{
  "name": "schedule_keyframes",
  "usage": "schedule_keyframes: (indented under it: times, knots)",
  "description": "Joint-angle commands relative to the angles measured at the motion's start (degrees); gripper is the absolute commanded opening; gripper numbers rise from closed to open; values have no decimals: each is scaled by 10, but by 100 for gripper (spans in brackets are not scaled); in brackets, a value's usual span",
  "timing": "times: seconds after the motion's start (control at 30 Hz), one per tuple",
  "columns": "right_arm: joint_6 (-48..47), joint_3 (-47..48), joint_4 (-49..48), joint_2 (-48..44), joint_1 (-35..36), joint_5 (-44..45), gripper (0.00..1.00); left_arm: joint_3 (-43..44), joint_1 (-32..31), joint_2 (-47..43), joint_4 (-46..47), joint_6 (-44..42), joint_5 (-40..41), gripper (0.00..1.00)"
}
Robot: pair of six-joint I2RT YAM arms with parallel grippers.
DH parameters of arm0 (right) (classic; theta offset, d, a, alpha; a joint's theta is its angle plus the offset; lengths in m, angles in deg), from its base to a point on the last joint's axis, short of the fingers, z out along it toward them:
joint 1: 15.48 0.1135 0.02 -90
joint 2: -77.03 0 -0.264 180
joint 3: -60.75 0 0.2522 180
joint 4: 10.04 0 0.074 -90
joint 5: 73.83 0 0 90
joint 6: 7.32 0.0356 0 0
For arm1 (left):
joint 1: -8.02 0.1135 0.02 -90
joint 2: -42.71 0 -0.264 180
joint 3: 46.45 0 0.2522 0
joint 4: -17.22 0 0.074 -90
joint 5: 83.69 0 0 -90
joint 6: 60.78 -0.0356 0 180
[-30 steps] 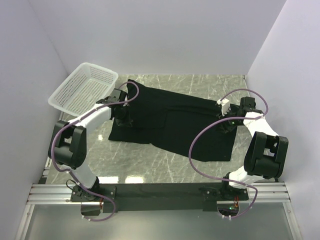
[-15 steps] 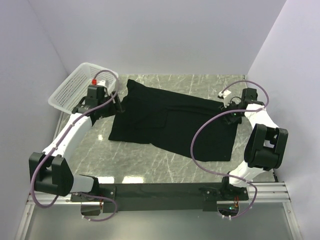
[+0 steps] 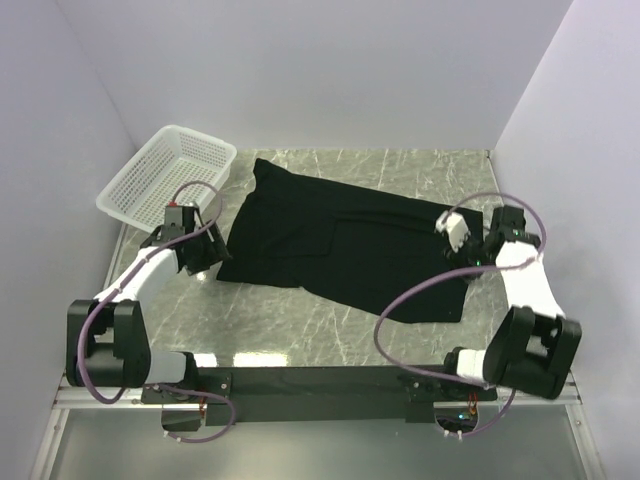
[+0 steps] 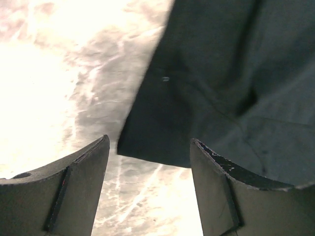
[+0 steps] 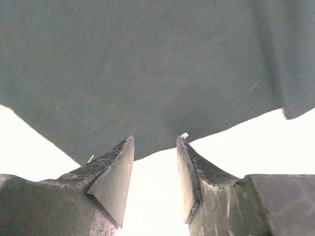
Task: Fold and stack the t-shirts
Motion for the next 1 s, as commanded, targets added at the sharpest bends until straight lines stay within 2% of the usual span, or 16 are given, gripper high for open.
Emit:
schedule_keyframes:
  times: [0.0, 0.27, 0.43, 0.6, 0.77, 0.9, 0.97]
  knots:
    - [-73, -50, 73, -58, -11, 38, 48, -18, 19, -5, 53, 10, -20, 71]
    - [-28, -135, 73, -142, -24, 55, 48, 24, 20, 125, 118, 3, -60, 61]
    - [-16, -154, 80, -168, -33, 52, 48, 41, 20, 160, 121, -8, -68, 56]
    - [-2, -157, 87, -173, -44, 46, 48, 58, 18, 163, 130, -8, -59, 55]
    - [-28, -156, 109, -178, -54, 42, 48, 74, 9, 180, 106, -24, -59, 40]
    - [-76, -159, 132, -196, -56, 42, 48, 64, 5, 184, 106, -28, -60, 33]
    - [-106, -168, 133, -198, -57, 45, 48, 69, 1, 196, 106, -27, -69, 22]
